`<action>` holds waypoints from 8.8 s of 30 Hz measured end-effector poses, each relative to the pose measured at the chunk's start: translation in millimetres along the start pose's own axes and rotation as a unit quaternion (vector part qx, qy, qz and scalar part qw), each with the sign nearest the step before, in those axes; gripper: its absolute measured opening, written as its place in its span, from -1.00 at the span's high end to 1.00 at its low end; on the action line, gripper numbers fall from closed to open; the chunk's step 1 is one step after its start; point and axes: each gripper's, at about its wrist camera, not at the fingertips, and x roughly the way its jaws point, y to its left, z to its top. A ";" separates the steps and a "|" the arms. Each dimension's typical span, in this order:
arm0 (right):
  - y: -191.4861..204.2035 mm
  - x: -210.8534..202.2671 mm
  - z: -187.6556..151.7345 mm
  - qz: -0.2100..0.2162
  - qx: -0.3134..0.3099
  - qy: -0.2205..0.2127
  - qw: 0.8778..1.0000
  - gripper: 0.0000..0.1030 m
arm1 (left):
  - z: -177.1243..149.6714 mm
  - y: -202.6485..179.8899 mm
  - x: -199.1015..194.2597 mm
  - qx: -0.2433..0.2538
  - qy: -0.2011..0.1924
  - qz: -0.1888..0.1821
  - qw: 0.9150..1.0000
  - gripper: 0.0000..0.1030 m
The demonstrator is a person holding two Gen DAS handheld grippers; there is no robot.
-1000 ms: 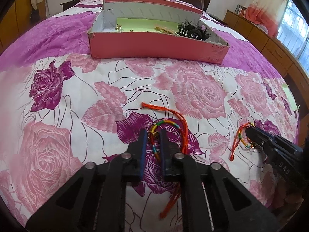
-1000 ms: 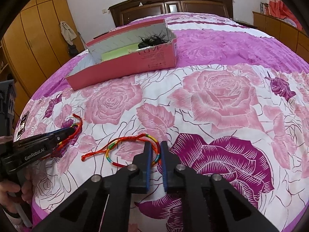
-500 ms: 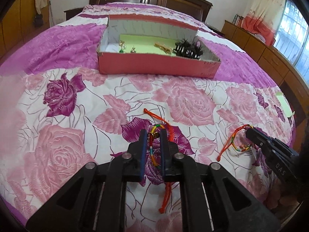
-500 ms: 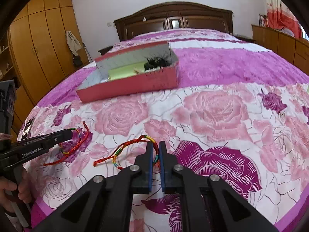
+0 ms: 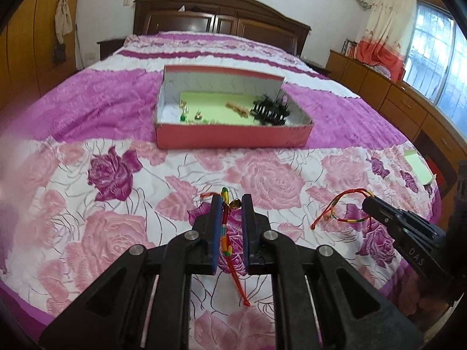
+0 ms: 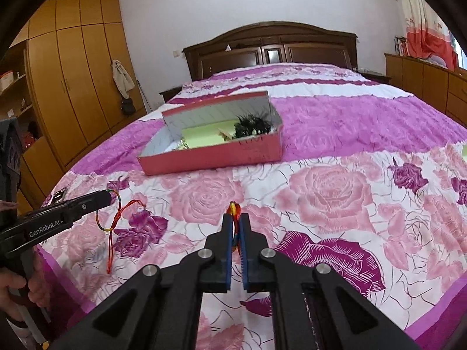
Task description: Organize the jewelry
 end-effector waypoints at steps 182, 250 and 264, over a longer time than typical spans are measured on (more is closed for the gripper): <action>5.1 80.1 24.2 -0.018 -0.002 -0.032 0.999 -0.33 | 15.7 11.6 61.9 0.000 -0.060 0.122 0.991 0.00; 4.3 79.8 24.6 -0.018 -0.001 -0.032 0.999 -0.33 | 15.0 11.9 61.6 0.000 -0.060 0.122 0.991 0.00; 4.3 79.7 24.7 -0.018 -0.001 -0.032 0.999 -0.33 | 14.8 11.9 61.5 0.000 -0.060 0.122 0.991 0.00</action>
